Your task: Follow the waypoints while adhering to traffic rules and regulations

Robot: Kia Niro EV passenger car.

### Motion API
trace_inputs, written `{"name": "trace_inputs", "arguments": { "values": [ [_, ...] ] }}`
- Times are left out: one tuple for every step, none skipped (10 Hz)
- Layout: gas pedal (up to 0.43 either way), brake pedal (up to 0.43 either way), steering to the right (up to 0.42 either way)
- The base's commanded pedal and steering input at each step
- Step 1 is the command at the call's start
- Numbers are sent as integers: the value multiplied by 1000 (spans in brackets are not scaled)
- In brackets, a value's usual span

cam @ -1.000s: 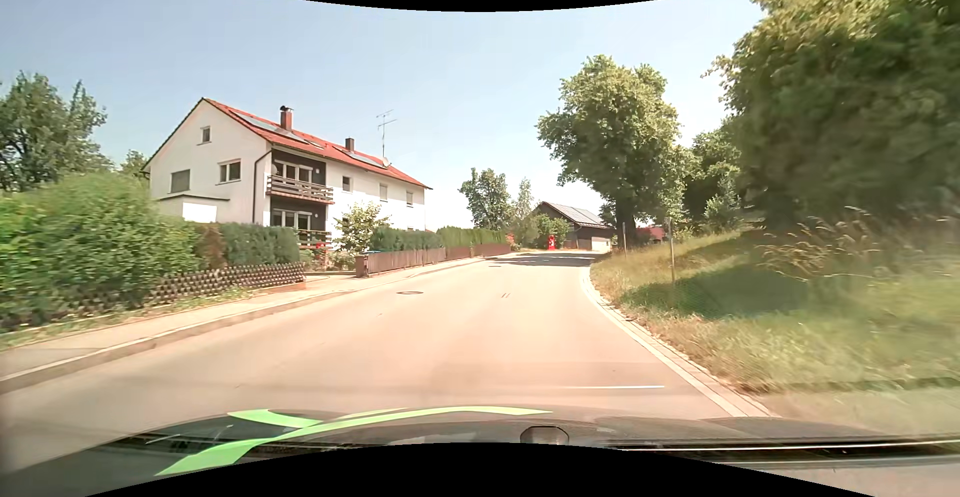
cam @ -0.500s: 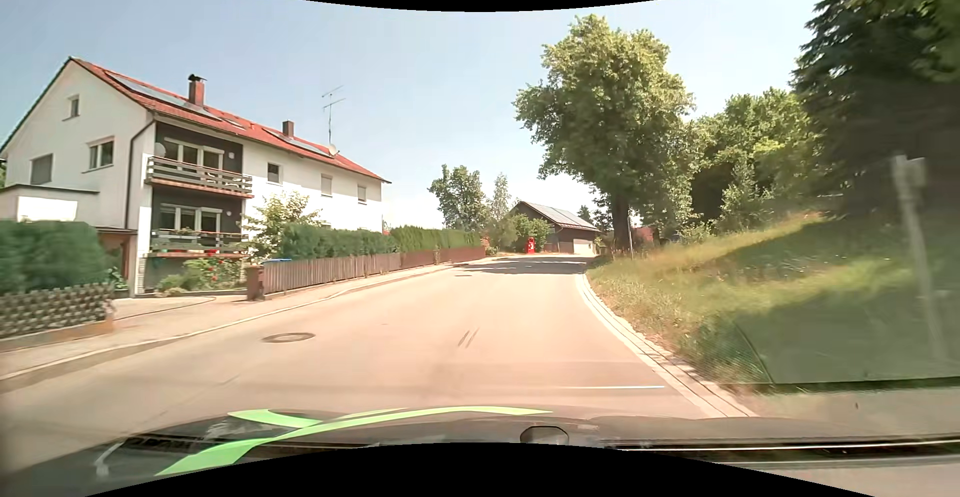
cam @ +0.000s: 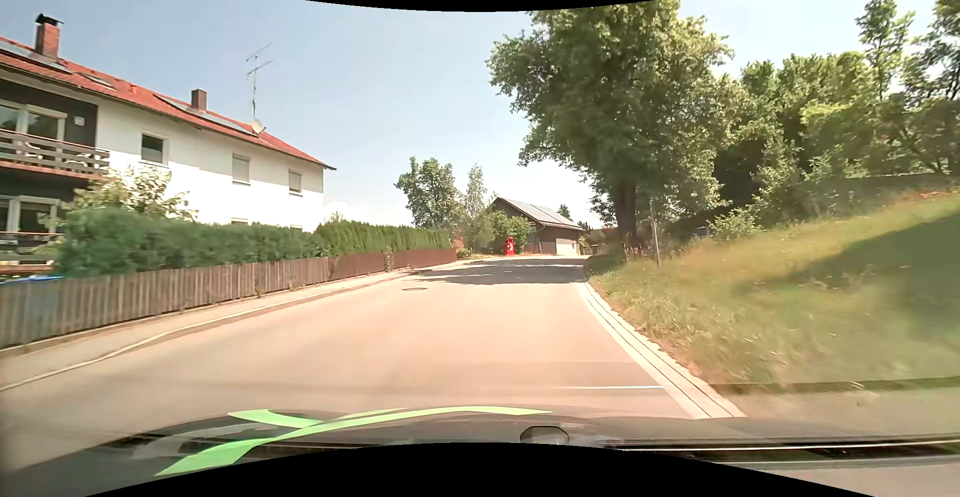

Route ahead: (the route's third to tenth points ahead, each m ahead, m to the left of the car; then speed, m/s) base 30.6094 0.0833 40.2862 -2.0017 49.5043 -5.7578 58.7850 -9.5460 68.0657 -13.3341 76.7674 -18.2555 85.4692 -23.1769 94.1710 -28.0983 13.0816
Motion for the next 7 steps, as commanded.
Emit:
{"name": "trace_inputs", "arguments": {
  "values": [
    [287,0,30],
    [268,0,30],
    [268,0,30],
    [260,0,30],
    [228,0,30],
    [209,0,30],
    [197,0,31]
  ]
}}
